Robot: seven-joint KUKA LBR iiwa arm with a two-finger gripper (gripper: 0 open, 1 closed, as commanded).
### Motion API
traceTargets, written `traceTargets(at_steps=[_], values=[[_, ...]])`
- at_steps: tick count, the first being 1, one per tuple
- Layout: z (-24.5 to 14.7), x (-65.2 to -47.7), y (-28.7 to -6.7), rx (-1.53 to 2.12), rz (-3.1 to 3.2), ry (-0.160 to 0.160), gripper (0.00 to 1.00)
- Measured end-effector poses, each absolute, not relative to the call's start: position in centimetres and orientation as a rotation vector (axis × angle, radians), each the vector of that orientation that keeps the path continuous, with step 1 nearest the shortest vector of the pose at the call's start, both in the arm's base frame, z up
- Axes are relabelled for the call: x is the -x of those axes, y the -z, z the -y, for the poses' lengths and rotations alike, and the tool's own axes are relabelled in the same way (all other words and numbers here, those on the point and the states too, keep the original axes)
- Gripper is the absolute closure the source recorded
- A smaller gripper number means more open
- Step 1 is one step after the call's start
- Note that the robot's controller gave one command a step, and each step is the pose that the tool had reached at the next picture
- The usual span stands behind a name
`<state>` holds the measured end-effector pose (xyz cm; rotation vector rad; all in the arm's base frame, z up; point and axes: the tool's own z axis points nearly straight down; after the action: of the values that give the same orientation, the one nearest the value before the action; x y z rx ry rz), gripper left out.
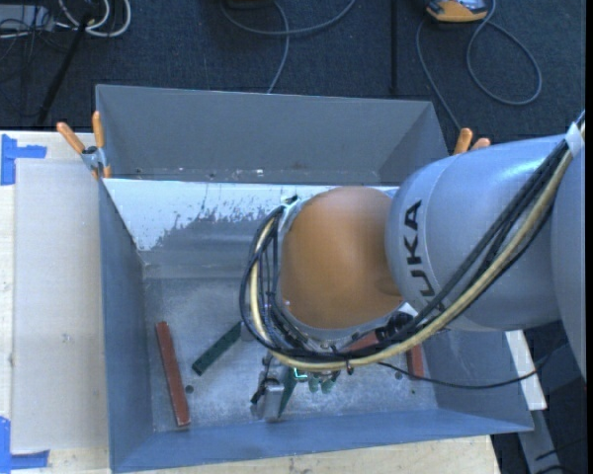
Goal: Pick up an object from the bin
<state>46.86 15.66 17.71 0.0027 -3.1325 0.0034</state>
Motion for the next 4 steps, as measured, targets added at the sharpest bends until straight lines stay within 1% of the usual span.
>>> traceTargets(at_steps=[1, 2, 3, 4], values=[[-19.1, -55.0, -6.7, -0.522, 3.096, 0.001, 0.0], [-17.9, -54.9, -10.0, -0.958, 2.995, 0.0, 0.0], [-18.4, -57.1, -10.6, -1.186, 2.912, 0.001, 0.0], [-18.2, -57.2, -6.8, -1.618, 2.689, 0.002, 0.0]])
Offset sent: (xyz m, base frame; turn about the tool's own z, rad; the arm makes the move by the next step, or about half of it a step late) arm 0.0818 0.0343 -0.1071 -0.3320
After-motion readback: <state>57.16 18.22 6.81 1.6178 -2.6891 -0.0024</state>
